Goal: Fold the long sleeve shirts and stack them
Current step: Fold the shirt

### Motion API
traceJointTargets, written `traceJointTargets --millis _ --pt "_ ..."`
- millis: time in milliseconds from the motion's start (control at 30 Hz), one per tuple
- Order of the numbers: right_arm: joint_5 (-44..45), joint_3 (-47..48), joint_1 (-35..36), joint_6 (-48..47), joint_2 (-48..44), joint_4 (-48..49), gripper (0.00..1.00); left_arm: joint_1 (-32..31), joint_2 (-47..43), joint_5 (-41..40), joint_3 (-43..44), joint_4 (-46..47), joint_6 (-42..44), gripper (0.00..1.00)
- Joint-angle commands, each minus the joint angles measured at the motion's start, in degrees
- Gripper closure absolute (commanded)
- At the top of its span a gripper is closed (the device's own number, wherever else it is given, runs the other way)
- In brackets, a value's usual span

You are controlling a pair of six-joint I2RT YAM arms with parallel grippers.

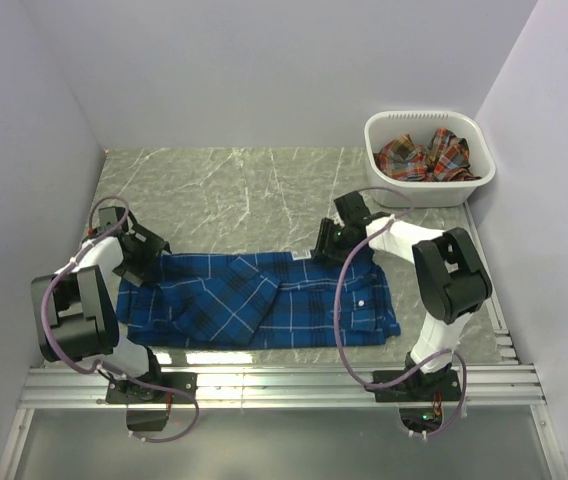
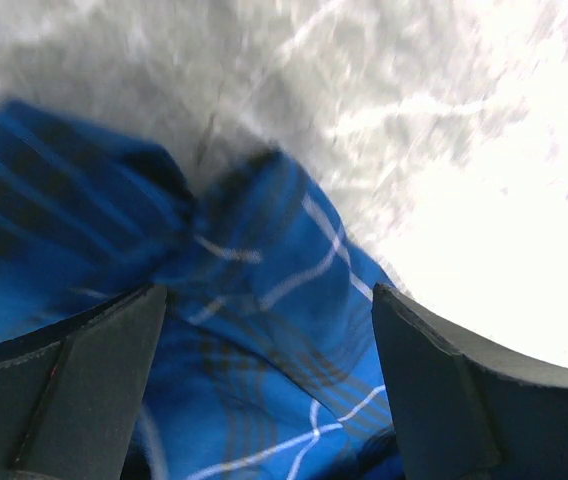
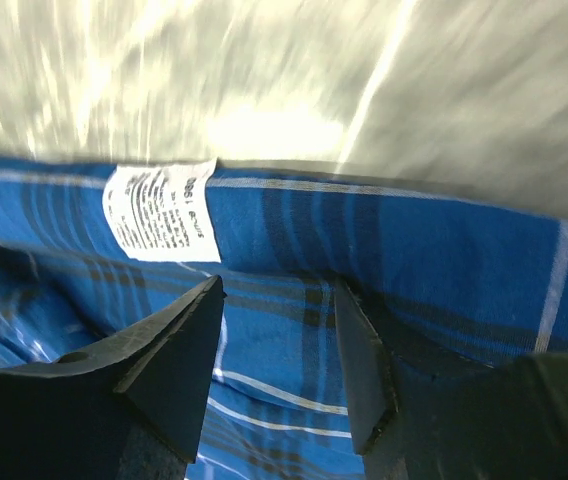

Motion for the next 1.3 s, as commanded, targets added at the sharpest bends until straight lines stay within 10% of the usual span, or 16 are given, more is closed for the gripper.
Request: traceJointTargets --millis 0,233,1267 --pt "8.3 1.6 -4.1 -1.1 5.0 -4.5 0.43 2.1 1.0 -0.4 2.9 1.8 -1.4 0.1" --pt "4.4 5.7 -3.6 -6.1 0.4 -3.1 0.43 1.8 -1.8 0.7 6.4 2.2 2.5 0.09" --pt "3.4 -5.8 -4.2 -2.5 1.0 5.7 0.43 -0.6 8.6 -8.8 7.0 0.0 6.0 0.76"
